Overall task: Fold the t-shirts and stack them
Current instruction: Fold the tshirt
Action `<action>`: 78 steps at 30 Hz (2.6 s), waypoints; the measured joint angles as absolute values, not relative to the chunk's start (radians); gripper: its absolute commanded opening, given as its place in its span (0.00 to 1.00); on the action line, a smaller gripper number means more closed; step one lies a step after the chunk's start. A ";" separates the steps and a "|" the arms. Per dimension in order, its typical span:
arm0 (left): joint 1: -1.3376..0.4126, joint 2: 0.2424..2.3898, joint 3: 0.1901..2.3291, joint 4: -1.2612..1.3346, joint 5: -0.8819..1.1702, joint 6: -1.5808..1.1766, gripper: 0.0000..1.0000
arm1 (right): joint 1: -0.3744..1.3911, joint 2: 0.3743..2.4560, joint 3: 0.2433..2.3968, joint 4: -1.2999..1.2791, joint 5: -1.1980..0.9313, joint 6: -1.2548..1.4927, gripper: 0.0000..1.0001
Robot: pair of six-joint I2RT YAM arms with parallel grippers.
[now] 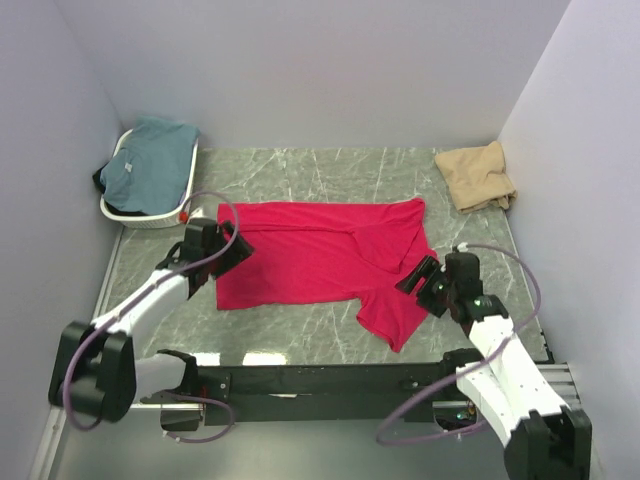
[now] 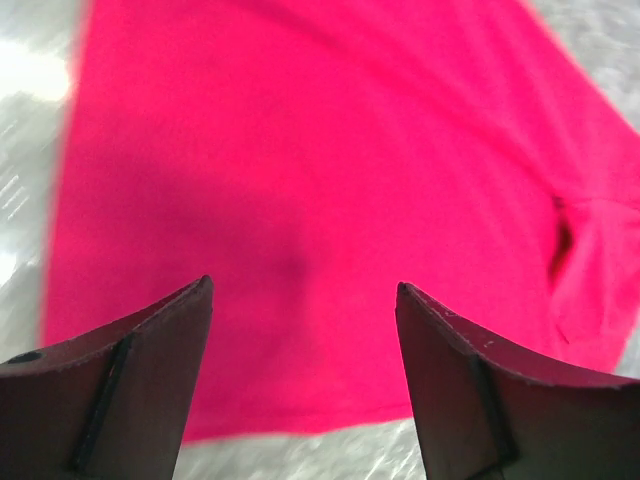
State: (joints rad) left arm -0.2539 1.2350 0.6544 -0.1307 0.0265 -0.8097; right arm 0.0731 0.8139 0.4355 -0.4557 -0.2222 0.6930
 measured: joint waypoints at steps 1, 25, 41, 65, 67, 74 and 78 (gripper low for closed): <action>-0.253 1.206 0.631 -0.147 0.010 -0.821 0.79 | 0.101 0.780 0.420 -0.467 -0.215 0.722 0.79; -0.252 1.111 0.504 -0.332 -0.086 -0.916 0.79 | 0.240 0.362 0.332 -0.908 -0.113 0.931 0.79; -0.252 1.110 0.480 -0.363 -0.086 -0.933 0.68 | 0.251 0.473 0.253 -0.788 -0.189 0.903 0.54; -0.252 1.061 0.477 -0.446 -0.088 -0.944 0.01 | 0.274 0.338 0.398 -0.856 -0.087 0.936 0.00; -0.252 1.052 0.504 -0.471 -0.092 -0.941 0.01 | 0.275 0.330 0.421 -0.865 -0.067 0.942 0.00; -0.252 1.017 0.556 -0.505 -0.099 -0.930 0.58 | 0.275 0.345 0.443 -0.888 -0.035 0.945 0.00; -0.252 1.015 0.555 -0.515 -0.081 -0.940 0.65 | 0.275 0.363 0.443 -0.888 -0.033 0.944 0.00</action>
